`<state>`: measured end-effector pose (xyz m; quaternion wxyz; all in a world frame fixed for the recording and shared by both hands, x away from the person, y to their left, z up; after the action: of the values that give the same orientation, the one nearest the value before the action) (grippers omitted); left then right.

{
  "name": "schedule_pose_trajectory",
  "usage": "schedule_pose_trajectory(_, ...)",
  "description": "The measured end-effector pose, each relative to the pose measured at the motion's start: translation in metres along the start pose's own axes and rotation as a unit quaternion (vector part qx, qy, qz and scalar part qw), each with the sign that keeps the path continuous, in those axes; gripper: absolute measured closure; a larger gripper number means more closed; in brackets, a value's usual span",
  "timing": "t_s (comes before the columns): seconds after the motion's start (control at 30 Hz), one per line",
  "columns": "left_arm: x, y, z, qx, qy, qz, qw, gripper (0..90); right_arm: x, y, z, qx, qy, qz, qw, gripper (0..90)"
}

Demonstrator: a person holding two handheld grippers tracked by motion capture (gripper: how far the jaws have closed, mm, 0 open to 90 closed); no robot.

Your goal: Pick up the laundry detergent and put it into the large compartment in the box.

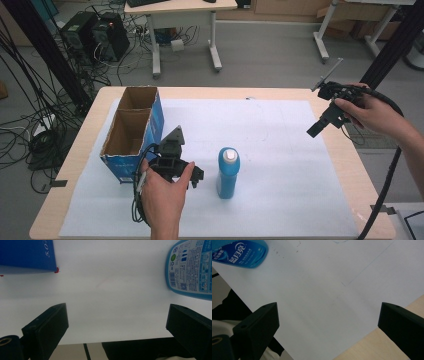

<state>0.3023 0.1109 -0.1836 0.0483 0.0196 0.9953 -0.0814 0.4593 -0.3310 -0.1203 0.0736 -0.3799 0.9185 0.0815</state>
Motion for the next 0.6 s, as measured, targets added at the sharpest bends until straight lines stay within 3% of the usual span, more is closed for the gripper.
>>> schedule_pose_trajectory(0.33, 0.000, -0.004, -0.010, -0.003, -0.009, 0.001, 1.0000, 4.5, 0.001, 0.000, 0.000, 0.002, 0.001, -0.002, 1.0000, 3.4)
schedule_pose_trajectory(0.6, -0.003, -0.011, -0.037, -0.007, -0.027, 0.008, 0.9996, 4.6, 0.000, 0.002, 0.000, 0.003, 0.000, -0.004, 1.0000, 3.4)
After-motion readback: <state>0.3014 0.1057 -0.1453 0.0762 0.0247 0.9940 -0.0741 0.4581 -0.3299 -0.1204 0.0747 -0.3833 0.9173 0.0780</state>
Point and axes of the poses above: each handheld gripper's, and its own axes: z roughly forward along the jaws, x roughly out of its underside, y roughly to its left, the point moved 2 cm from there along z, roughly forward along the jaws, and after that the axes turned 6 degrees about x, right-handed, at the moved point
